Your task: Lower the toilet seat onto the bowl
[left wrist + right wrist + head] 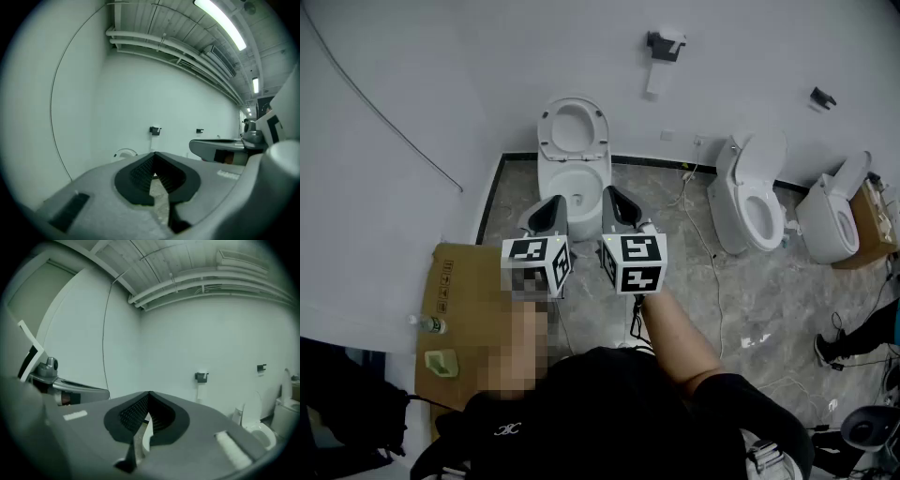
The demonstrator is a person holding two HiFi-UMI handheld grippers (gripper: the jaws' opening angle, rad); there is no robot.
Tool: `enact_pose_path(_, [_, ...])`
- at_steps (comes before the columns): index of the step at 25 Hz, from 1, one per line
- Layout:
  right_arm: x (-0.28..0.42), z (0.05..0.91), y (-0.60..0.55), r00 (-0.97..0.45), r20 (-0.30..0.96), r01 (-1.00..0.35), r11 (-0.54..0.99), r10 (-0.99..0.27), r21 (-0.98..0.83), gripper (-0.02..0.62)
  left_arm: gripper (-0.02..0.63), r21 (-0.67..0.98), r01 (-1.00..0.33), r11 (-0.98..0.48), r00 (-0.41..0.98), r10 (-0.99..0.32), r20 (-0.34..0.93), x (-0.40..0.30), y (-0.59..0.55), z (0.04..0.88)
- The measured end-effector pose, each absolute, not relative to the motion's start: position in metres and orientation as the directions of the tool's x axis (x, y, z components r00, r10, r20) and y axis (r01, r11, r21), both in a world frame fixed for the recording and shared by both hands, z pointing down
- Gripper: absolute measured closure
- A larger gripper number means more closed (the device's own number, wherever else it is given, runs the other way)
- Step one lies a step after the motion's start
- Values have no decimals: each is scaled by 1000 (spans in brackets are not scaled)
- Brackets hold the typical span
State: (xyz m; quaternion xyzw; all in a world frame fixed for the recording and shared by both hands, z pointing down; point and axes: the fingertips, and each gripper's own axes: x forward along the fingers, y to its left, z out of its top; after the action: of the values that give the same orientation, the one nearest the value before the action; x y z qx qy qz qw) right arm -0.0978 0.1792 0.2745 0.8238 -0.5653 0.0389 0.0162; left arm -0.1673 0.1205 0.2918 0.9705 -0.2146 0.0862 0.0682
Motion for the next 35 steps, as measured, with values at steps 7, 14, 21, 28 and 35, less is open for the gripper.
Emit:
enact_pose_path(7, [-85, 277, 179, 343, 72, -938, -346, -937, -32, 588, 597, 86, -445, -891, 884, -421, 204, -153, 121, 293])
enact_pose_path(14, [-63, 277, 189, 309, 41, -946, -312, -950, -89, 588, 597, 71, -460, -885, 873, -437, 217, -132, 131, 296])
enact_pose_path(21, [-32, 281, 212, 255, 53, -962, -259, -966, -84, 586, 597, 76, -494, -866, 855, -468, 223, -101, 155, 300])
enact_pose_path(28, [-10, 288, 228, 212, 89, -976, -215, -973, -26, 586, 597, 88, -510, -856, 844, -478, 245, -72, 180, 307])
enact_pose_path(35, [11, 295, 233, 221, 107, -973, -226, -969, -38, 586, 597, 92, -512, -854, 841, -476, 258, -54, 182, 312])
